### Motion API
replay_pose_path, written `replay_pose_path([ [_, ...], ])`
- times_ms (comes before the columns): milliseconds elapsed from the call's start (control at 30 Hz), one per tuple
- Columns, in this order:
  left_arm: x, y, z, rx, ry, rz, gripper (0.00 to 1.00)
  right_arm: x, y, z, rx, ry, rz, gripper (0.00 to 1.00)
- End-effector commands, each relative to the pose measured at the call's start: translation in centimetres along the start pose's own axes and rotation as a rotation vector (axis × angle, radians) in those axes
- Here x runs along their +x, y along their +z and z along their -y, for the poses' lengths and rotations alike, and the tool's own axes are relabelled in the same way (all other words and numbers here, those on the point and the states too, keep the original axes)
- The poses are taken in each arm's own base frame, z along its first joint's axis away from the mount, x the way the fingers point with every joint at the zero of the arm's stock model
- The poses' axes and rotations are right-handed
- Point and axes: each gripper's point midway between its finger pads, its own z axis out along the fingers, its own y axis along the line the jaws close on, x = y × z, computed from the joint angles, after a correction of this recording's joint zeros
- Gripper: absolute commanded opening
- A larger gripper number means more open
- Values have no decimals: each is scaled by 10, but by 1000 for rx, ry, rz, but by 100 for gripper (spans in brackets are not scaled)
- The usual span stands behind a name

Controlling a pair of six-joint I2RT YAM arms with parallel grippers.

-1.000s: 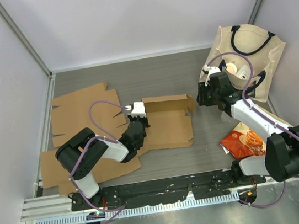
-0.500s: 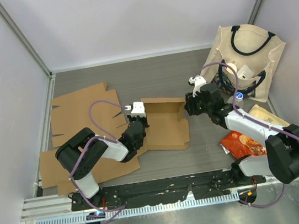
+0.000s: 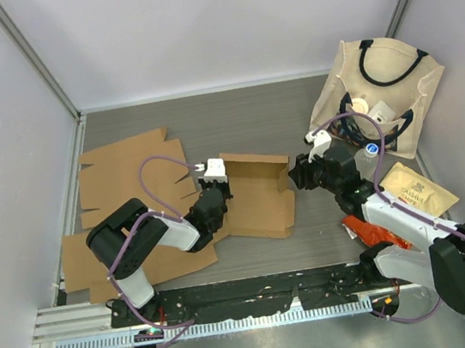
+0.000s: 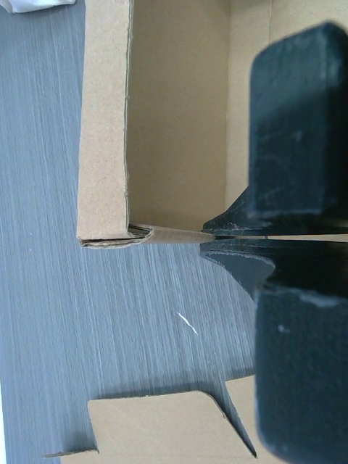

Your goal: Fold the paper box

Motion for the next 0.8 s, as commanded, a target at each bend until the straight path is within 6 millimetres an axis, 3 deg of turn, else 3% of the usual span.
replay_pose_path([
  [0, -18, 0, 7, 15, -51, 46, 0, -27, -4, -20, -97, -13, 127, 46],
  [167, -20, 0, 7, 18, -53, 45, 0, -26, -6, -37, -200, -19, 145, 50],
  [267, -20, 0, 9, 27, -53, 41, 0, -30, -3, -25, -131, -14, 179, 50],
  [433, -19, -1, 12, 41, -65, 33, 0, -41, 2, -33, -171, -10, 208, 50],
  [633, -22, -3, 12, 42, -48, 20, 0, -28, 7, -44, -241, 1, 148, 50],
  [767, -24, -2, 8, 18, -14, -1, 0, -18, 0, -37, -186, 64, 97, 51],
])
